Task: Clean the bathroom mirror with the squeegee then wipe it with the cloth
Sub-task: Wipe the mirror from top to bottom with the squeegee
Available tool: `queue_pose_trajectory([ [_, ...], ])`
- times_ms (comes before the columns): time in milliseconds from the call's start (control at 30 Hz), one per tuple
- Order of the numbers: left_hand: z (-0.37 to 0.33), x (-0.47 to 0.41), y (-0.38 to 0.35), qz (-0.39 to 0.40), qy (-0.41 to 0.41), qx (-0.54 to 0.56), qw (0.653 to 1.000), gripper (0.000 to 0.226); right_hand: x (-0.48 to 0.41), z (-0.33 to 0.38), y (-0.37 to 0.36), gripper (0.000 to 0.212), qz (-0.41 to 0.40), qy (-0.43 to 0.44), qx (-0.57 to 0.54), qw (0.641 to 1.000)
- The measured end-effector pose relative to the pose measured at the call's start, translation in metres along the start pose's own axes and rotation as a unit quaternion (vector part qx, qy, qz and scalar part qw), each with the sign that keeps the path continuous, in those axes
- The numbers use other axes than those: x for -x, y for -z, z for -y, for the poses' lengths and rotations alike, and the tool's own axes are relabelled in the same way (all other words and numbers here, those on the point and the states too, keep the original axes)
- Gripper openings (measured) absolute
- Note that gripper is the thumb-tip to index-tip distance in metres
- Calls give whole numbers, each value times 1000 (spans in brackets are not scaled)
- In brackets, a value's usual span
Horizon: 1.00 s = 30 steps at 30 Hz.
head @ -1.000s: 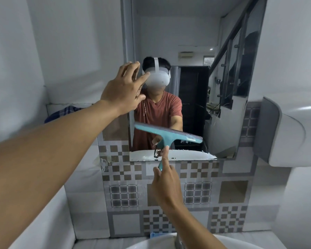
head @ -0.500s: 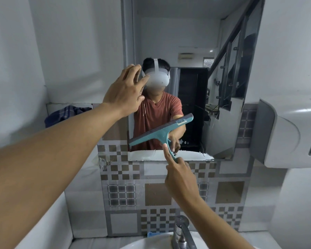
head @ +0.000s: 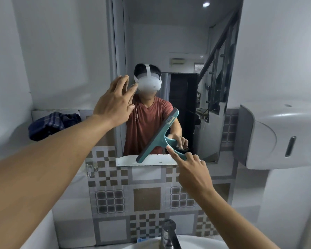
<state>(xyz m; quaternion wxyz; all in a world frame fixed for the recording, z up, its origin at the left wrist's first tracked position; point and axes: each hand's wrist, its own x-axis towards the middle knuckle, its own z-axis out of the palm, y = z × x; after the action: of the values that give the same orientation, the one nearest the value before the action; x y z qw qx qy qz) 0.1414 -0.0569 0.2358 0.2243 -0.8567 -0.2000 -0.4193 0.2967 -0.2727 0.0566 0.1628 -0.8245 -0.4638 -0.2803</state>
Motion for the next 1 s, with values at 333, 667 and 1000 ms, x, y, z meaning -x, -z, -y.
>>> queue_pose_trajectory([
  [333, 1, -1, -5, -3, -1, -2, 1000, 71, 17, -46, 3, 91, 2, -63, 9, 998],
  [667, 3, 0, -7, -7, -5, 1, 1000, 70, 32, -49, -3, 91, 16, -132, -36, 991],
  [1000, 2, 1, -7, -11, -8, 10, 1000, 70, 44, -26, -18, 90, 57, -221, -141, 963],
])
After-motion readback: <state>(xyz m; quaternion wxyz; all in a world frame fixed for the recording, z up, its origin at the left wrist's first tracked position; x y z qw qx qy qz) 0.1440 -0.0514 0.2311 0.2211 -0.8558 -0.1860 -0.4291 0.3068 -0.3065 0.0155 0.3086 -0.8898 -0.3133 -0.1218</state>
